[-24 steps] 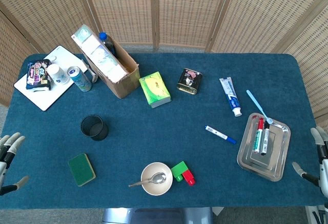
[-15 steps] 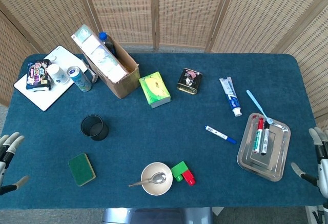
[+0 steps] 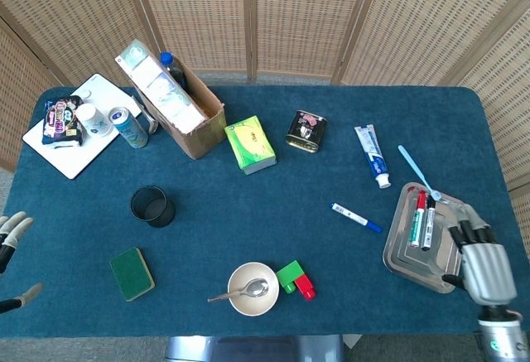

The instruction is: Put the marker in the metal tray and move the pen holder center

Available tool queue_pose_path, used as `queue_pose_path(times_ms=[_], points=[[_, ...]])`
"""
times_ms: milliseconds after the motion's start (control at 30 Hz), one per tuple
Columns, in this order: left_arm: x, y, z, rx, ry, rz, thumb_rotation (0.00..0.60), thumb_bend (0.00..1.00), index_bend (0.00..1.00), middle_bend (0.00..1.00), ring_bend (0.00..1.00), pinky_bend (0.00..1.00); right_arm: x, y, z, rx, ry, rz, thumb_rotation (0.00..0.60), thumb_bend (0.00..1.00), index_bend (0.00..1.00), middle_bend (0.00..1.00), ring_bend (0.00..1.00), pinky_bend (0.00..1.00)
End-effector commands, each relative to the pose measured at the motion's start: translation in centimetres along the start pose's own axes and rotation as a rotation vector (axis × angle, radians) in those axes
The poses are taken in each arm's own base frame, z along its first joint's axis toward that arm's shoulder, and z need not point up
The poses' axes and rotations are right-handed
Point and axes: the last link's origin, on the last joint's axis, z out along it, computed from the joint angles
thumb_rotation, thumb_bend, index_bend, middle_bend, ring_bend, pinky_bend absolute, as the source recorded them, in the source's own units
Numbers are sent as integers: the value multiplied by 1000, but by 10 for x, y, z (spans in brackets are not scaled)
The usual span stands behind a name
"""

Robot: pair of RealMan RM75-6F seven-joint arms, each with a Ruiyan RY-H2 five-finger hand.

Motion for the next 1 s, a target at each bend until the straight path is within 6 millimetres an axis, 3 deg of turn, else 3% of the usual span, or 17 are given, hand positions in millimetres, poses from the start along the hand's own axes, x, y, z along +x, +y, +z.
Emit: queue_pose_path(times_ms=[33,333,1000], points=[[0,0,0,-2,-4,-5,600,104,0,0,0,32,-9,-21,16,40,-20,15,600,301,364,0,0,193],[0,0,-1,-12,-15,-10,600,105,0,0,0,32,-27,-59,47,93,-50,26,600,328,375,0,0,202],[-4,0,3,-1,-35,-1,600,104,0,0,0,32,-79,-99,101,61,-207,31,600,343,372,0,0,201]])
